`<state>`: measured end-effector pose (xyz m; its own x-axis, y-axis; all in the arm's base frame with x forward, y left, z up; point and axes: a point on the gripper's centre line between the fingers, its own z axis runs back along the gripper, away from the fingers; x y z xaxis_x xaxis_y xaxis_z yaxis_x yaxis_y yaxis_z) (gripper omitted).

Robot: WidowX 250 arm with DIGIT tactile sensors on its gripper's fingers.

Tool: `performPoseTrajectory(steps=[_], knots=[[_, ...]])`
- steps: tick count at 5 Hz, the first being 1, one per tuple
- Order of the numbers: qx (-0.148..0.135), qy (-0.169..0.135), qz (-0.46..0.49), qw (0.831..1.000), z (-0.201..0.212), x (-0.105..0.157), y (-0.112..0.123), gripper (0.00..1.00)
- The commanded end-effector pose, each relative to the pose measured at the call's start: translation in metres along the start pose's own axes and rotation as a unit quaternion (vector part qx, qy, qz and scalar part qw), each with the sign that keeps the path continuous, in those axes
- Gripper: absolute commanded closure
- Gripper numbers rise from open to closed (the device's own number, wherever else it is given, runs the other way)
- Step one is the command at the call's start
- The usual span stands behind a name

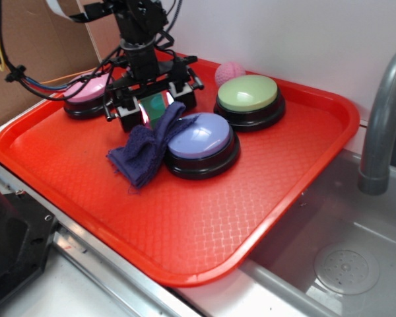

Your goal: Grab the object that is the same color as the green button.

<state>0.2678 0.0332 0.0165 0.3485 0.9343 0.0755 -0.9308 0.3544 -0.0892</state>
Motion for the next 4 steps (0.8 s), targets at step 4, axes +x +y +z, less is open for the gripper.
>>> performPoseTrajectory(steps=[4], knots=[[-0.001, 0.013, -0.271, 0.962, 0.1, 0.014, 0.02, 1.0]])
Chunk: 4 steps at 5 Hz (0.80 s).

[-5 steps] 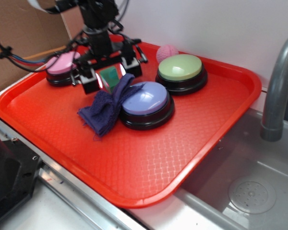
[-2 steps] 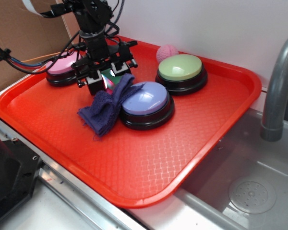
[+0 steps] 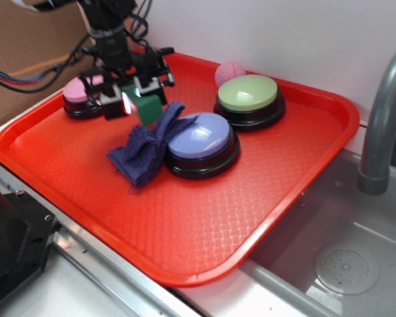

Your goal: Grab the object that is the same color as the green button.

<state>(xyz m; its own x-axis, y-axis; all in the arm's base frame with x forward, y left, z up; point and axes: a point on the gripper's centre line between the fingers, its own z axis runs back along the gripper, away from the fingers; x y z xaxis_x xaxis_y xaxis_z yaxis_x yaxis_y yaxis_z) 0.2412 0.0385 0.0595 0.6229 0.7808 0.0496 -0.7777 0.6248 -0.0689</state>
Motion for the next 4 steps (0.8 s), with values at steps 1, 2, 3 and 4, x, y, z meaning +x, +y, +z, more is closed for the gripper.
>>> performPoseTrajectory(steps=[1, 2, 3, 4], knots=[[0.001, 0.041, -0.237, 0.971, 0.081, -0.001, -0.001, 1.0], [-0.012, 0.049, -0.356, 0.933, 0.092, -0.017, 0.001, 1.0], [-0.017, 0.04, -0.47, 0.882, 0.098, -0.036, 0.003, 1.0], [-0.007, 0.011, -0.519, 0.855, 0.101, -0.046, 0.005, 1.0]])
